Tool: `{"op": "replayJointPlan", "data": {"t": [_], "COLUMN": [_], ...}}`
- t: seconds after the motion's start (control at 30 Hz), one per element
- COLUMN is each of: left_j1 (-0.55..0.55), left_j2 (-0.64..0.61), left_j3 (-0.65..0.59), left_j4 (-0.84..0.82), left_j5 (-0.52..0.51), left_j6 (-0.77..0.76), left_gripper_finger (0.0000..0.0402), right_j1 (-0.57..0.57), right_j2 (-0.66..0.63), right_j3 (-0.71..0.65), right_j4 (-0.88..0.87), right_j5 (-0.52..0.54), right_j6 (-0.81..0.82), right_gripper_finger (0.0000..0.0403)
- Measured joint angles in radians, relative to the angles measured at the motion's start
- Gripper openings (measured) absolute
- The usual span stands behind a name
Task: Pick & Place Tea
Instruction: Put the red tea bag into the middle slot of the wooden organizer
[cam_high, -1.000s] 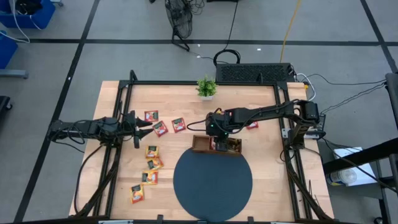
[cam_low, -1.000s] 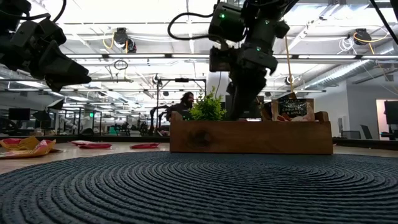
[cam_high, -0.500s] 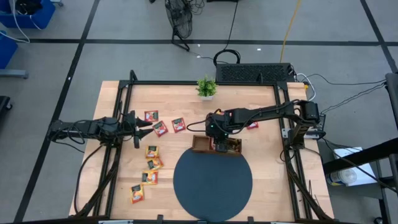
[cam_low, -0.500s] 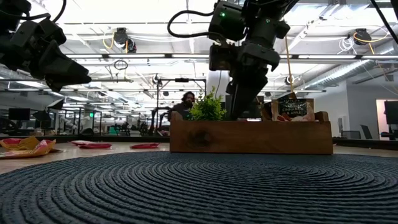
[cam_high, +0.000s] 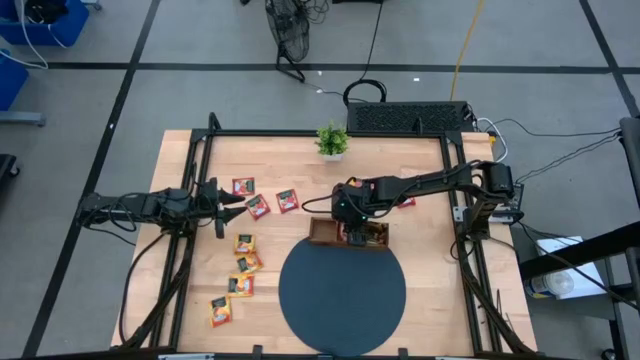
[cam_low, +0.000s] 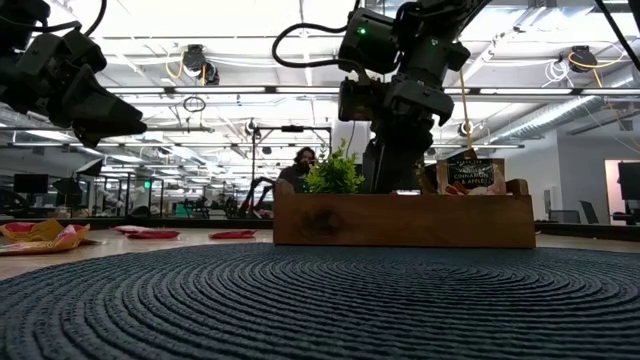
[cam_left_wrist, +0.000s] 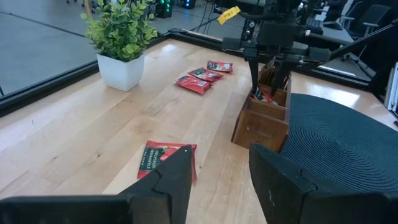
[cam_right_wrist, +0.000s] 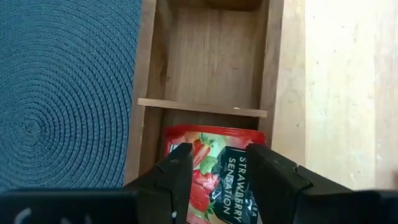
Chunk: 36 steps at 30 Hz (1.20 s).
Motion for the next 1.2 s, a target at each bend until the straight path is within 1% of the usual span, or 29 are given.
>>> {"op": "replayJointPlan", "data": {"t": [0.27, 0.43, 0.87, 1.03, 1.2], "left_j1": [0.0, 0.0, 0.0, 0.0, 0.0], "left_j2": [0.0, 0.0, 0.0, 0.0, 0.0], "left_j3": [0.0, 0.0, 0.0, 0.0, 0.0], "left_j4": [0.0, 0.0, 0.0, 0.0, 0.0], "left_j5": [0.0, 0.0, 0.0, 0.0, 0.0], "left_j6": [0.0, 0.0, 0.0, 0.0, 0.0], "left_gripper_finger": [0.0161, 0.0161, 0.0161, 0.0161, 0.0161], "right_j1": [0.0, 0.0, -0.004, 0.003, 0.022], "right_j2": [-0.027, -0.044, -0.031, -0.032, -0.032], "right_j3": [-0.002, -0.001, -0.002, -0.037, -0.04], "right_j4": [0.001, 0.006, -0.006, 0.013, 0.025], "right_j5": [0.003, 0.112, 0.103, 0.102, 0.102], "right_j6": [-0.003, -0.012, 0.006, 0.007, 0.016], "right_gripper_finger": [0.0137, 0.0141, 0.0139, 0.0139, 0.0138]}}
